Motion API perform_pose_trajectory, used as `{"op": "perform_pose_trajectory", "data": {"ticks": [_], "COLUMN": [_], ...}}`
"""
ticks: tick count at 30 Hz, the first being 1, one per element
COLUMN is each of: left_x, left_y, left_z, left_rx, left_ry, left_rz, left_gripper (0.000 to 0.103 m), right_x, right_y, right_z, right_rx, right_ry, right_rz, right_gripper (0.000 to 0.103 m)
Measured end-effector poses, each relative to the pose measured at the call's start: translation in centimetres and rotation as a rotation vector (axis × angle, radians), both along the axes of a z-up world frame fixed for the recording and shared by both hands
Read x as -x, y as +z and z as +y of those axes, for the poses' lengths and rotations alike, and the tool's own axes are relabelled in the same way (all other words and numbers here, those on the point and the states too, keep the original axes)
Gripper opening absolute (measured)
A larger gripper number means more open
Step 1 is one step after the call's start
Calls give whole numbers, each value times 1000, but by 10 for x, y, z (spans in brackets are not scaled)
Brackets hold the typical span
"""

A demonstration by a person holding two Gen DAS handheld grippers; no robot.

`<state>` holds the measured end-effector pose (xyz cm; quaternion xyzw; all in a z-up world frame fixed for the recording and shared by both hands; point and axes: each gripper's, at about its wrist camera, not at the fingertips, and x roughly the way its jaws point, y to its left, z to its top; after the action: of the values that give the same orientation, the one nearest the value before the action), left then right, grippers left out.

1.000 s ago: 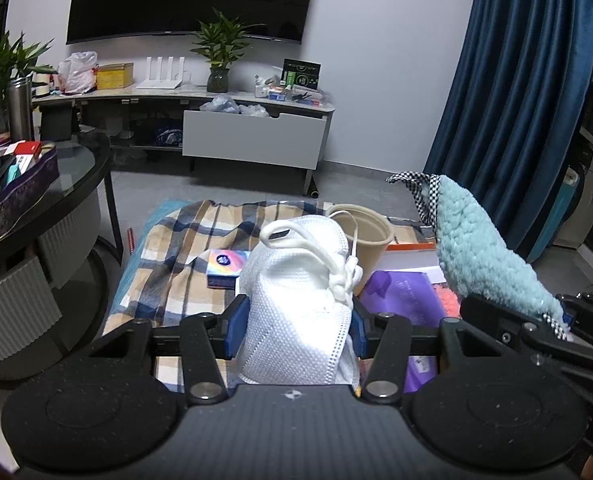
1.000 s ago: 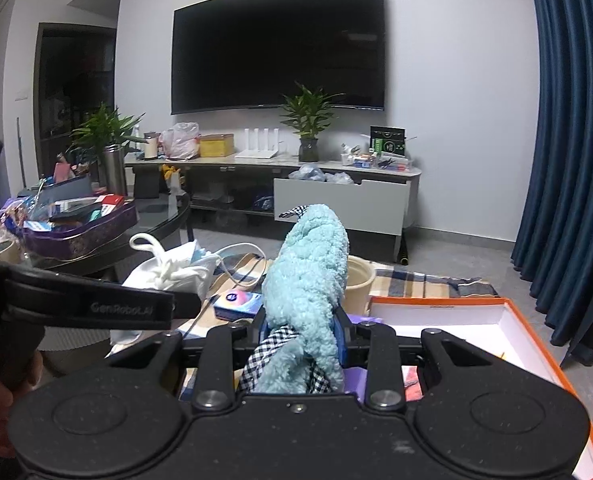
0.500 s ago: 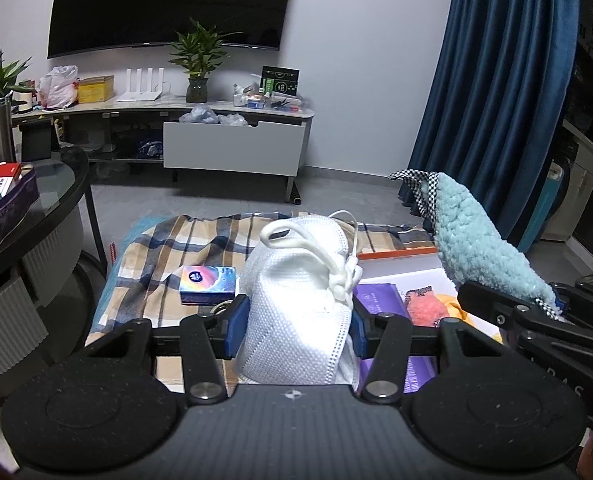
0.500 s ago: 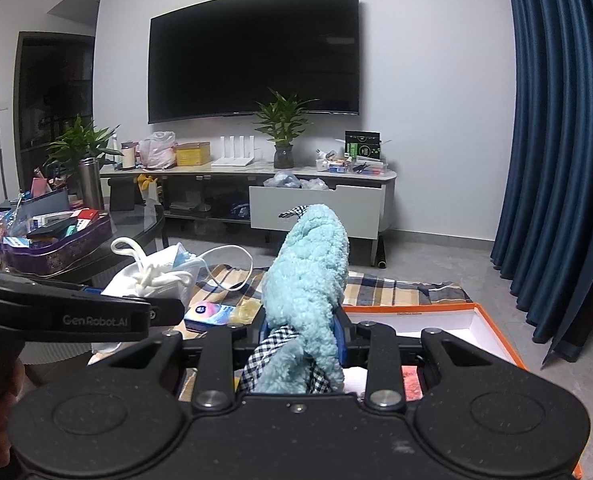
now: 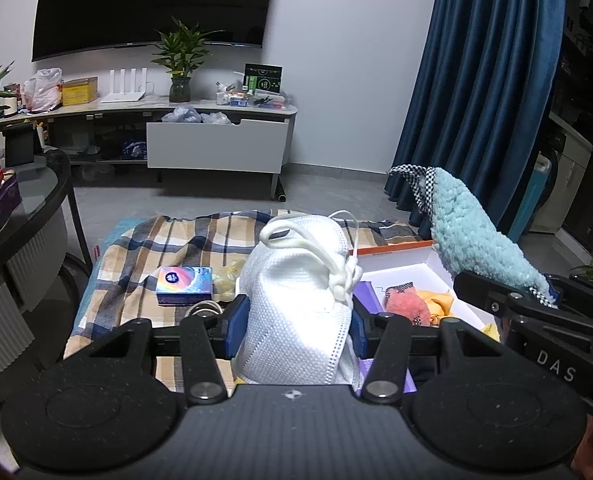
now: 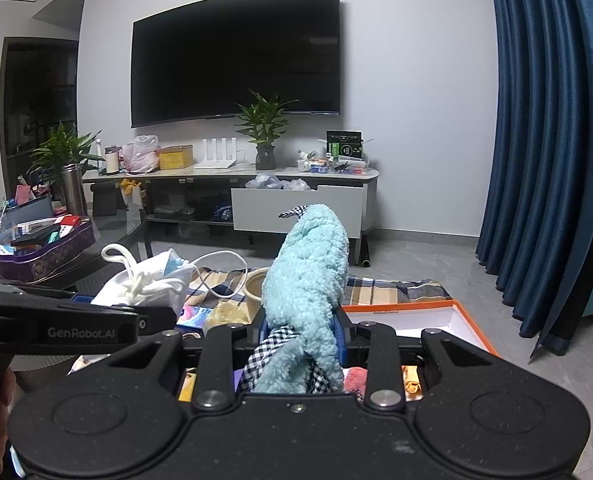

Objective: Organize soft objects
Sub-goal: 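Carry the white mask and light blue cloth with both grippers over the box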

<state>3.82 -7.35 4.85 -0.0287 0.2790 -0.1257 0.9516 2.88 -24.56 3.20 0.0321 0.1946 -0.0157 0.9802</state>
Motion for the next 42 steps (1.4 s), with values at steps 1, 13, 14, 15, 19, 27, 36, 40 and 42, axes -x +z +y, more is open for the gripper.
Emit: {"op": "perform_pose_trajectory", "data": {"ticks": [1, 13, 14, 15, 19, 27, 36, 40, 42], "left_x": [-1, -1, -1, -1, -4, -8, -9, -10, -10], "left_y": [0, 1, 1, 1, 1, -2, -4, -6, -7], "left_z": [-1, -21, -23, -26, -32, -45, -56, -63, -66], "left_rx": [0, -11, -12, -14, -14, -19, -24, -25, -27], "left_ry": [-4, -59, -64, -70, -85, -113, -145, -161, -170], "left_rz": [1, -7, -8, -8, -7, -4, 0, 2, 4], "left_gripper": [51, 51, 51, 51, 51, 51, 51, 51, 51], "right_x": [0, 6, 6, 6, 7, 8, 9, 7, 7], "right_y": [0, -2, -2, -2, -2, -3, -6, -6, -7], "right_z": [-2, -19, -20, -22, -29, -40, -53, -57, -58], "right_rx": [-1, -15, -16, -18, -22, -22, -27, -30, -31], "right_ry": [-4, -52, -57, -61, -75, -103, -129, -143, -151], "right_rz": [0, -1, -2, -2, -3, -2, 0, 2, 2], "right_gripper": [37, 37, 37, 37, 37, 37, 37, 37, 37]}}
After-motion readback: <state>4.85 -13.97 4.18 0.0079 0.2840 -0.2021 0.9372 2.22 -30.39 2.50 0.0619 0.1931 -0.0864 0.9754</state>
